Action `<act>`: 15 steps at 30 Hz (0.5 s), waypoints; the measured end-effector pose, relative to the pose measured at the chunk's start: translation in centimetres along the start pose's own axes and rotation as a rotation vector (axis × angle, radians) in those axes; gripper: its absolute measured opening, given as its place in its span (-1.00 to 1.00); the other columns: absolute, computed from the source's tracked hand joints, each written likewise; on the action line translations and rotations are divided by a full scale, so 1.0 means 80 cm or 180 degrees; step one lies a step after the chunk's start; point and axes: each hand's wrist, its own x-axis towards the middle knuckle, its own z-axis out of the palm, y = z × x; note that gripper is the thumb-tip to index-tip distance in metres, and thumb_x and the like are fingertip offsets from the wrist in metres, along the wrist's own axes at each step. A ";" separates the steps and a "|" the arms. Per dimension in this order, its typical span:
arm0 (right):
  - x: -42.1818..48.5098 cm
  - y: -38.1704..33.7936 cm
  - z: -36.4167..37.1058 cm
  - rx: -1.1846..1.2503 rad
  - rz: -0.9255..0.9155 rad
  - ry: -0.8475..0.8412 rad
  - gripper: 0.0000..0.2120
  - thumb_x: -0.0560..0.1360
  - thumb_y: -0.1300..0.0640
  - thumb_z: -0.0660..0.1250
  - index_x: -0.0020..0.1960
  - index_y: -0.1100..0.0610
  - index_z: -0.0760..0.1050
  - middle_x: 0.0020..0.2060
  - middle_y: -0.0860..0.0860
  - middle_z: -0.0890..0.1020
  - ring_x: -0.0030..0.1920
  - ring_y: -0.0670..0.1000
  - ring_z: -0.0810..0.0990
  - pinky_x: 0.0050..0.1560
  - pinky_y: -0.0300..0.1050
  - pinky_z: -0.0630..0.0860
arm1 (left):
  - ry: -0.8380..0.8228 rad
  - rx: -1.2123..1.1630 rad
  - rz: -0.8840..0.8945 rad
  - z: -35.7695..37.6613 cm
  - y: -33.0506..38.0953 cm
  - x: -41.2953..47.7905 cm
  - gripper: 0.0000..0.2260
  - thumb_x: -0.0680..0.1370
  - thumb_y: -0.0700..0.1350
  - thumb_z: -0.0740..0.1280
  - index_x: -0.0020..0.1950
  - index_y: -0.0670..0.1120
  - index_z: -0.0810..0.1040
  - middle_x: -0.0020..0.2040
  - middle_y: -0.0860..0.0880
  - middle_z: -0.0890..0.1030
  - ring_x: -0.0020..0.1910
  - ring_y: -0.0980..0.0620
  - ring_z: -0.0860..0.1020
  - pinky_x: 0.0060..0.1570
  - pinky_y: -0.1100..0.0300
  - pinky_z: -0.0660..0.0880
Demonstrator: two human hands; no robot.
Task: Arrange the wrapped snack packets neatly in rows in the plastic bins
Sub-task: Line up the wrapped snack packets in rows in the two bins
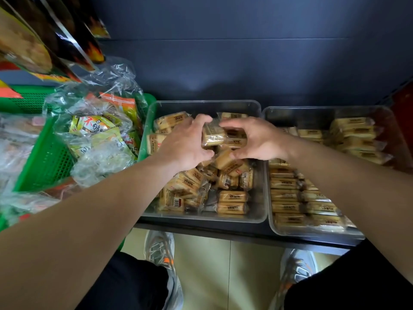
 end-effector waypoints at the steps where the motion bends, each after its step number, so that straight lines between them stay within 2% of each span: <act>1: -0.003 0.002 -0.003 0.0202 0.0016 -0.0083 -0.18 0.42 0.09 0.58 0.57 -0.14 0.26 0.47 -0.13 0.43 0.46 -0.04 0.38 0.49 0.06 0.31 | -0.0030 0.0175 -0.0020 0.002 0.001 0.001 -0.27 0.48 0.17 0.49 0.55 0.22 0.20 0.39 -0.04 0.39 0.40 -0.10 0.37 0.30 -0.05 0.40; 4: -0.009 0.007 -0.016 0.0096 -0.0032 0.0120 -0.33 0.50 0.09 0.51 0.52 -0.13 0.34 0.36 -0.15 0.54 0.37 -0.06 0.48 0.41 0.01 0.39 | -0.0047 0.0749 -0.0099 -0.001 0.003 0.004 -0.32 0.49 0.34 0.37 0.55 0.29 0.21 0.48 -0.07 0.31 0.49 -0.15 0.25 0.36 -0.12 0.37; 7: -0.018 0.015 -0.023 -0.0326 0.0073 0.0334 -0.42 0.52 0.04 0.48 0.49 -0.09 0.37 0.31 -0.11 0.56 0.31 -0.03 0.48 0.25 -0.10 0.36 | 0.0245 0.0966 -0.0138 -0.010 0.000 0.011 -0.46 0.56 0.28 0.32 0.51 0.20 0.34 0.42 -0.05 0.43 0.40 -0.12 0.38 0.30 -0.09 0.43; 8: -0.021 0.020 -0.023 -0.0389 0.0082 0.0313 -0.44 0.53 0.03 0.47 0.48 -0.07 0.39 0.29 -0.11 0.56 0.29 -0.04 0.47 0.21 -0.11 0.34 | 0.0339 0.0852 -0.0162 -0.012 -0.003 0.014 -0.52 0.59 0.23 0.31 0.49 0.15 0.39 0.35 -0.05 0.51 0.31 -0.08 0.48 0.24 -0.06 0.49; 10: -0.026 0.027 -0.022 -0.0472 0.0055 0.0221 -0.49 0.54 0.03 0.46 0.45 -0.05 0.42 0.25 -0.11 0.56 0.27 -0.04 0.44 0.20 -0.10 0.33 | 0.0418 0.0314 -0.0334 -0.017 -0.008 0.022 -0.63 0.64 0.14 0.28 0.41 0.07 0.48 0.14 -0.03 0.64 -0.02 0.01 0.64 0.02 0.01 0.61; 11: -0.028 0.030 -0.021 -0.0501 0.0041 0.0184 -0.51 0.54 0.04 0.46 0.43 -0.05 0.44 0.23 -0.12 0.56 0.26 -0.04 0.43 0.21 -0.09 0.33 | 0.0452 -0.0023 -0.0474 -0.018 -0.011 0.026 -0.68 0.66 0.11 0.27 0.37 0.04 0.50 0.07 -0.01 0.65 -0.14 0.03 0.65 -0.05 0.03 0.62; 13: -0.029 0.033 -0.021 -0.0487 0.0036 0.0168 -0.54 0.54 0.05 0.45 0.41 -0.05 0.46 0.21 -0.14 0.56 0.23 -0.07 0.43 0.22 -0.09 0.32 | 0.0656 -0.0667 -0.0764 -0.022 -0.020 0.033 -0.75 0.69 0.06 0.21 0.29 -0.01 0.54 0.05 -0.02 0.67 -0.26 0.06 0.61 -0.17 0.07 0.60; 15: -0.028 0.034 -0.022 -0.0463 0.0026 0.0181 -0.56 0.54 0.06 0.45 0.39 -0.05 0.47 0.20 -0.14 0.56 0.21 -0.09 0.44 0.23 -0.08 0.33 | 0.0771 -0.0993 -0.0967 -0.026 -0.027 0.035 -0.76 0.72 0.02 0.17 0.24 -0.06 0.55 0.07 -0.04 0.69 -0.42 0.09 0.53 -0.38 0.17 0.44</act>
